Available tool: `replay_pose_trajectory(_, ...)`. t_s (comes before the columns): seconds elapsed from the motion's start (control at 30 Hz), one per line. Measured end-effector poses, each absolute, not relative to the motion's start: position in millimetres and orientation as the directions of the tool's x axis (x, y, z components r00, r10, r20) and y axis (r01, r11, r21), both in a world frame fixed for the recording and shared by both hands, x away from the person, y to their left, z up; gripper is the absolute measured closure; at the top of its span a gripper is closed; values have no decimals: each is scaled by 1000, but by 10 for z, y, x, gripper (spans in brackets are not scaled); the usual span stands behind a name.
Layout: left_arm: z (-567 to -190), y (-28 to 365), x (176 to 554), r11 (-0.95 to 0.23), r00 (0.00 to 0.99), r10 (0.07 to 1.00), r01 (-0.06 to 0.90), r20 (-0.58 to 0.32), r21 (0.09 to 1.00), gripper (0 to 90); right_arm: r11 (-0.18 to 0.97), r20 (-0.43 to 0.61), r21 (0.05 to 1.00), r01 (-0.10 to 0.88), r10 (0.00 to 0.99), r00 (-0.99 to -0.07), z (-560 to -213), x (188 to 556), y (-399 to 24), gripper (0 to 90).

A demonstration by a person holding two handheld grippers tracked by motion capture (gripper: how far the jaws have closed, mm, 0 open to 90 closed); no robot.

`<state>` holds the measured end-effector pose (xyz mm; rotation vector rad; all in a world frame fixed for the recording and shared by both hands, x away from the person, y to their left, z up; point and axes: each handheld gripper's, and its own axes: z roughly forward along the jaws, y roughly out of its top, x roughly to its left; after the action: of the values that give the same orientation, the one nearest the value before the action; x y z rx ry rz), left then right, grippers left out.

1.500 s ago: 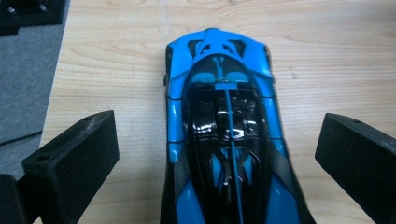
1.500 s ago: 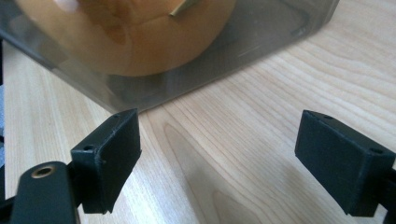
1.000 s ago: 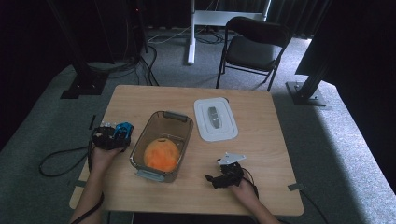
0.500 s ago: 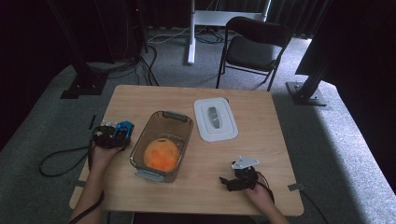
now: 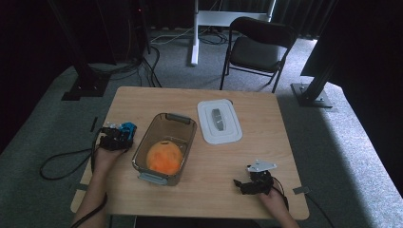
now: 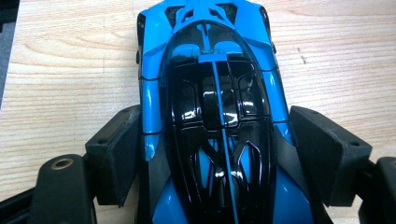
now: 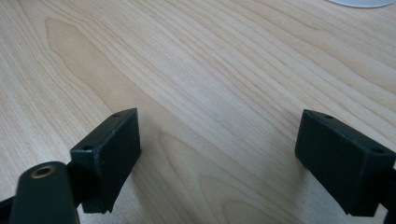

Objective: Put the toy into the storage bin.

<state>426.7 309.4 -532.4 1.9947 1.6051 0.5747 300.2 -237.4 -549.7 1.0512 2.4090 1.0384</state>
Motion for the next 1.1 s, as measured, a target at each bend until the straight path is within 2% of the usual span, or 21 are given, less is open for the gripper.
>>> replay_pose_trajectory(0.37,-5292,3053,4251,-157,179,984,774,27,614,265,465,3,726,506,734,-680,-5496,3005,-2373,135)
replay_pose_trajectory(0.53,-5280,3042,4250,-183,194,980,776,49,604,266,465,3,726,506,734,-679,-5496,3008,-2372,135)
replay_pose_trajectory(0.77,-5259,3118,4248,-135,170,985,762,4,633,263,464,3,726,507,735,-678,-5496,3012,-2370,135)
replay_pose_trajectory(0.8,-5255,3122,4264,-127,154,988,769,11,626,242,464,4,726,507,735,-678,-5496,3012,-2370,135)
replay_pose_trajectory(0.83,-5245,3130,4280,-125,159,987,775,0,619,168,464,3,726,507,735,-678,-5496,3012,-2370,136)
replay_pose_trajectory(0.93,-5209,3156,4324,-102,138,990,784,-13,612,142,464,3,726,507,735,-678,-5496,3013,-2370,136)
replay_pose_trajectory(0.97,-5199,3164,4344,-99,134,991,792,-13,603,99,464,3,727,507,735,-678,-5496,3013,-2370,136)
replay_pose_trajectory(1.1,-5196,3173,4432,-97,136,990,803,-22,588,96,464,3,726,507,735,-678,-5496,3013,-2369,136)
